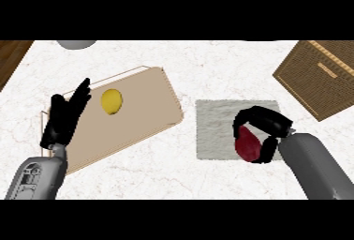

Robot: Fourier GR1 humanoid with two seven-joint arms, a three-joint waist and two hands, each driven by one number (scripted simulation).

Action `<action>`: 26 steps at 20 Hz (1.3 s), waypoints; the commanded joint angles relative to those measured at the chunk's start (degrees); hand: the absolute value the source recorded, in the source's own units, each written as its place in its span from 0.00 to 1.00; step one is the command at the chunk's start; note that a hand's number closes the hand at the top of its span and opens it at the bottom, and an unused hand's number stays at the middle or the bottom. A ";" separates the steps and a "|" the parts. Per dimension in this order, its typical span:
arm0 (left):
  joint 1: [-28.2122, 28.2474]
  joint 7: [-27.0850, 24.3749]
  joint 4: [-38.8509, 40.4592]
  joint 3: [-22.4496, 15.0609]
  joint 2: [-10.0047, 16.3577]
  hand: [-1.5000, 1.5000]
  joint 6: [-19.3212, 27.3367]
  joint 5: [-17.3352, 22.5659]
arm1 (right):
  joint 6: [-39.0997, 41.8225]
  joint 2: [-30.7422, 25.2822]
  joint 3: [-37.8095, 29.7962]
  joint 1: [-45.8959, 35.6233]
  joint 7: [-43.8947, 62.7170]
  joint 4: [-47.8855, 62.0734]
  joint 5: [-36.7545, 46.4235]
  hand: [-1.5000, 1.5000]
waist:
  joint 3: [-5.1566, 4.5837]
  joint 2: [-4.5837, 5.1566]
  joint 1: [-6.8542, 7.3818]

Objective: Pick the pear from the placemat and place it in the basket

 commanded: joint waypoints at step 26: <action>2.97 -1.26 -0.61 1.50 0.13 0.50 -0.09 -0.35 | 10.07 14.39 -11.51 10.18 49.16 -59.19 -11.50 1.00 | 0.07 -0.51 -2.06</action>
